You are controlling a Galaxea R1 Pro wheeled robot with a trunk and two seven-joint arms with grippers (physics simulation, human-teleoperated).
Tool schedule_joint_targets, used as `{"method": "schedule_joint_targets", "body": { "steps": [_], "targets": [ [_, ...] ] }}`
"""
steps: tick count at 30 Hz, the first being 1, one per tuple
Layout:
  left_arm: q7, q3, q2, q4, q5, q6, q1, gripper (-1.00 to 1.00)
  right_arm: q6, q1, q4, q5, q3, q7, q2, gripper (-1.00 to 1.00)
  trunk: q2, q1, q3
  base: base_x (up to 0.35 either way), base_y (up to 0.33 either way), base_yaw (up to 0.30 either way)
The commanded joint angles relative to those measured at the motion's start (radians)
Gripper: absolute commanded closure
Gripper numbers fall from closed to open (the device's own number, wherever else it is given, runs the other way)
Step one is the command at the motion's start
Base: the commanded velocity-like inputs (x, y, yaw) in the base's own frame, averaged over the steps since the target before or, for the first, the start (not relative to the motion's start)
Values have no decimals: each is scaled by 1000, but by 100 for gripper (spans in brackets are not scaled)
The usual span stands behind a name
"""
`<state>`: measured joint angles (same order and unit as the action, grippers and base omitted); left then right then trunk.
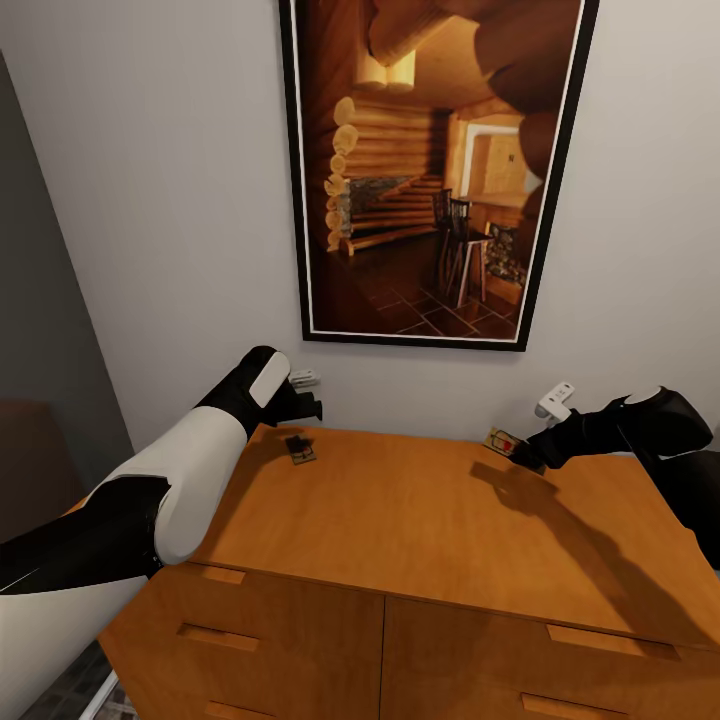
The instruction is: Take the four mousetraps from the cabinet in the bathroom and place them on the bathroom floor. Make sure all four end up on the same floor surface, and ensure that at least two of them are either under or directly next to the same bathroom sink.
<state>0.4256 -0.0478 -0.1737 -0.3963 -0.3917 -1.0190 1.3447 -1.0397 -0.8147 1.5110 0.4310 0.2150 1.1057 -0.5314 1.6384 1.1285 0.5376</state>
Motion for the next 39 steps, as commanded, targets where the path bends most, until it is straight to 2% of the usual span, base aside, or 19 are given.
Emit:
{"method": "schedule_joint_targets", "body": {
  "steps": [1,24,33,39],
  "targets": [
    [9,-5,-1,-1,-7,-3,1,-100,-7,-1,1,8,1,8,0,100,1,0,1,23,0,0],
    [5,-6,-1,9,-14,-4,1,-100,-7,-1,1,9,1,8,-8,100,1,0,1,48,0,0],
    [10,-6,-1,127,-13,1,1,-100,-7,-1,0,9,1,8,-10,100,1,0,1,0,0,0],
    [13,-6,-1,161,-12,6,1,-100,-7,-1,0,9,1,8,-11,100,1,0,1,0,0,0]
  ]
}}
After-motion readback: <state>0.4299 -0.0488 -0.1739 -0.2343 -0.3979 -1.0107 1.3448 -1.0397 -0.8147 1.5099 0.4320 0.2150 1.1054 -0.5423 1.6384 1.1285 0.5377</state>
